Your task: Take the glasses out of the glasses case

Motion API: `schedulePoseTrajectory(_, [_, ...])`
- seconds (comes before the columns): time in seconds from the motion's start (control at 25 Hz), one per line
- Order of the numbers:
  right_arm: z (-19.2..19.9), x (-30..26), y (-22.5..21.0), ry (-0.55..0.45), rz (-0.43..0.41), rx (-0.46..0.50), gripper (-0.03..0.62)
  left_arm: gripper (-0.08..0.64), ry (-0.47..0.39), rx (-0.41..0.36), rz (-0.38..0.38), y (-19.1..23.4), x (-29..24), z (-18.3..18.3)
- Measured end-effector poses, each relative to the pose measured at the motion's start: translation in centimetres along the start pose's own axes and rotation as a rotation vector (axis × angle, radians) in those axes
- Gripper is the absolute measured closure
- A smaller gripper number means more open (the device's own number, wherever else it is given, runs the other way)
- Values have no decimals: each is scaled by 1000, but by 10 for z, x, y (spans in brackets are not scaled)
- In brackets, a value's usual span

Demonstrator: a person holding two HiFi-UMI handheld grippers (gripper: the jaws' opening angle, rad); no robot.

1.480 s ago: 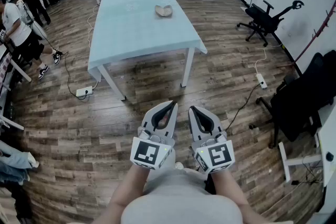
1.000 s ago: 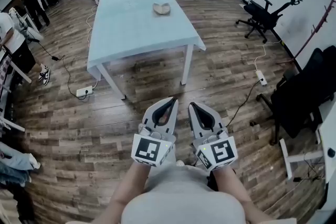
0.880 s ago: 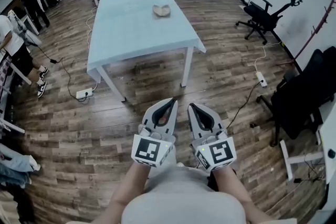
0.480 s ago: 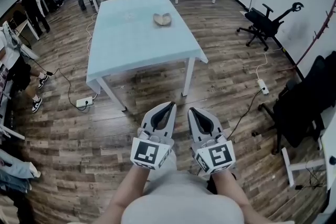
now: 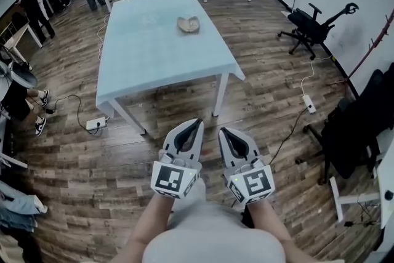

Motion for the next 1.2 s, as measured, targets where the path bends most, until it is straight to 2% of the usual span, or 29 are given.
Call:
schedulePoseTrajectory(0.24, [-7, -35, -21, 28, -9, 15, 584, 552, 16, 25, -7, 24, -33, 0])
schedulePoseTrajectory(0.72, [-28, -107, -52, 34, -4, 7, 584, 552, 18, 28, 5, 82, -89, -8])
schedulePoseTrajectory(1.2, [-49, -177, -77, 39, 22, -6, 584, 552, 13, 23, 48, 140, -145, -20])
Point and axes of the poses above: the fingertips, and each gripper's own axes: x backward along the fingers, y to its left, z out of its underside, the point moved 6 cm from there along x, backward along the fingers, and after that the axes turned 15 degrees about y, right-handed, at the moved point
